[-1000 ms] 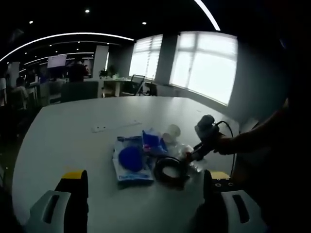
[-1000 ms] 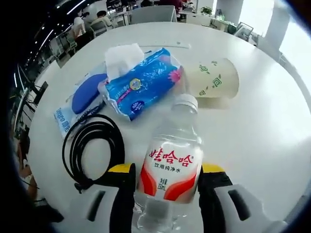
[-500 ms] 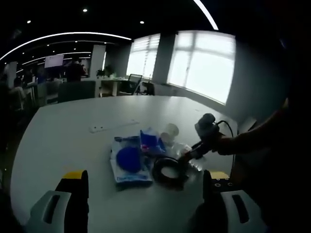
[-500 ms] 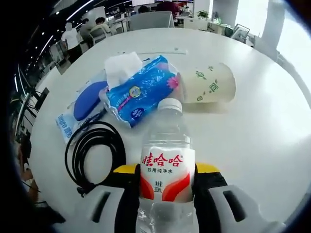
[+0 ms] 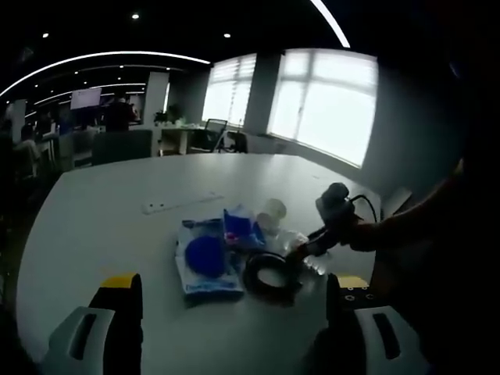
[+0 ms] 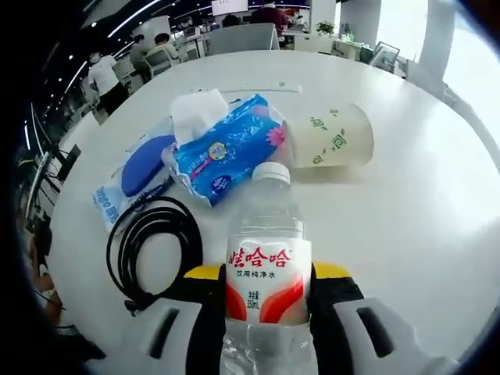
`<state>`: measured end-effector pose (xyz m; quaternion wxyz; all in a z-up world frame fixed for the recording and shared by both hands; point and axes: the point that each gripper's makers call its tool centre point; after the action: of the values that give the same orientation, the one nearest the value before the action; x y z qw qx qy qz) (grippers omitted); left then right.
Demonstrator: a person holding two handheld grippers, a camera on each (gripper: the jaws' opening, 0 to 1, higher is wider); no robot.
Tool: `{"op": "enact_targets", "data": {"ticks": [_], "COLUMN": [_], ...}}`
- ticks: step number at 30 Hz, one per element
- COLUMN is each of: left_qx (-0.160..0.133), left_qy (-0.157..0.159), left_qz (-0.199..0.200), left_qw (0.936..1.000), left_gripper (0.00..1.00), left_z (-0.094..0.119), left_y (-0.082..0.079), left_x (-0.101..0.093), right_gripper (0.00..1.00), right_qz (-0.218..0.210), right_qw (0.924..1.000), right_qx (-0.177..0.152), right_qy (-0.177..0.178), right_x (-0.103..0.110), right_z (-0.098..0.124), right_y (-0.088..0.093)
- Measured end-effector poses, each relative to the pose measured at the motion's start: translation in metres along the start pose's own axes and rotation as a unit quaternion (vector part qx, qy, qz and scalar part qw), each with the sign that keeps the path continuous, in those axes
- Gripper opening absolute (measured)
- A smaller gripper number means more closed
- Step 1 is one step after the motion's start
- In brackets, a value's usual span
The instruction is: Arrange the tabletop items into an orderly group along one side of the table until the central work area is clear of visible clutter.
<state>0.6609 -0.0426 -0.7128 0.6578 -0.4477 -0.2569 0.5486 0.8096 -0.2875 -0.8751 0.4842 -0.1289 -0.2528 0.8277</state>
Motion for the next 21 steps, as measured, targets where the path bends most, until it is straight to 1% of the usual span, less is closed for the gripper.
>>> {"op": "enact_targets", "data": {"ticks": [6, 11, 12, 17, 20, 21], "left_qx": [0.000, 0.001, 0.001, 0.002, 0.002, 0.002], "left_qy": [0.003, 0.006, 0.007, 0.012, 0.015, 0.016], "left_qz": [-0.001, -0.002, -0.003, -0.004, -0.005, -0.005], "left_qw": [1.0000, 1.0000, 1.0000, 0.9999, 0.9999, 0.9999], "left_gripper": [0.96, 0.96, 0.96, 0.96, 0.96, 0.96], "left_z": [-0.003, -0.006, -0.007, -0.010, -0.013, -0.014], "left_y": [-0.002, -0.003, -0.003, -0.005, -0.006, -0.006], "left_x": [-0.004, -0.006, -0.007, -0.010, -0.012, -0.012], "right_gripper": [0.35, 0.34, 0.34, 0.34, 0.34, 0.34], "right_qz": [-0.003, -0.007, -0.007, -0.007, -0.009, -0.009], "right_qw": [1.0000, 0.9999, 0.9999, 0.9998, 0.9995, 0.9995], "right_qx": [-0.005, -0.008, -0.009, -0.015, -0.024, -0.028], "right_qy": [-0.008, -0.012, -0.012, -0.014, -0.015, -0.015], "right_x": [0.000, 0.000, 0.001, 0.001, 0.000, 0.000], "right_z": [0.003, 0.007, 0.011, 0.015, 0.018, 0.023], "right_y": [0.003, 0.009, 0.013, 0.014, 0.011, 0.009]}}
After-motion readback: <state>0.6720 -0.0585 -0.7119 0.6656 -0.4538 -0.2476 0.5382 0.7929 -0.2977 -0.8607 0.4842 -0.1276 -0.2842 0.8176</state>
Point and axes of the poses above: the point that each gripper's makers call its tool centre point, and the gripper's own axes: z roughly backward along the fingers, x roughly to its left, y roughly out of its underside
